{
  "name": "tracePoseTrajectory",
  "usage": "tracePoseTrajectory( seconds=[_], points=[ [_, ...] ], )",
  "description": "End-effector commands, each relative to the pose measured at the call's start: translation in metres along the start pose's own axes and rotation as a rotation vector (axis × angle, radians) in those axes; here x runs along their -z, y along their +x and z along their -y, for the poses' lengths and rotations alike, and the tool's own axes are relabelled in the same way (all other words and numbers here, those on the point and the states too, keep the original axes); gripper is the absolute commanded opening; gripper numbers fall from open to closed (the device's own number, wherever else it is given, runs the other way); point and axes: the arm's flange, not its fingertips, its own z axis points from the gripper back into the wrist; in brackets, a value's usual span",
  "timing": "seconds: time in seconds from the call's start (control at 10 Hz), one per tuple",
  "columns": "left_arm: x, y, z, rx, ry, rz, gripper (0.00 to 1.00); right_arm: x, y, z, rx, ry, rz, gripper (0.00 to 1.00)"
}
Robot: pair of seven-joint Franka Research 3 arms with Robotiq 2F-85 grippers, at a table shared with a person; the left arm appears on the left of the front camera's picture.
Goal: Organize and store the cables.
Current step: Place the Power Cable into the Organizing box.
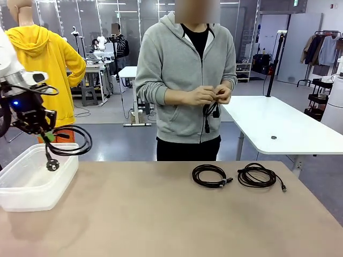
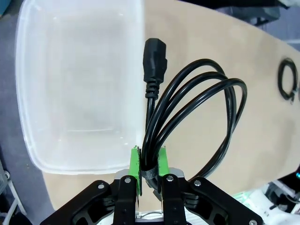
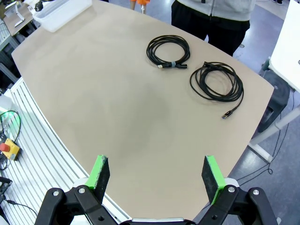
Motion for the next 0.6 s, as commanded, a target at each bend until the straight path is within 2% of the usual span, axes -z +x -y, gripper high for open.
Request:
tracePoseTrajectory(
  seconds=[0.0,0.3,0.5],
  points=[
    [-0.002,-0.004,-0.036,-0.059,-0.011,0.032,0.17,-0.002,0.000,0.001,-0.015,0.009,0.006,1.00],
    [0.019,0.002,-0.089,-0.202,0.031,-0.001,0.17,-0.002,0.000,0.001,-0.015,0.009,0.006,1.00],
    [0.043,0.007,-0.107,-0.231,0.005,-0.005,0.17,-0.002,0.000,0.001,-0.015,0.009,0.006,1.00]
  ],
)
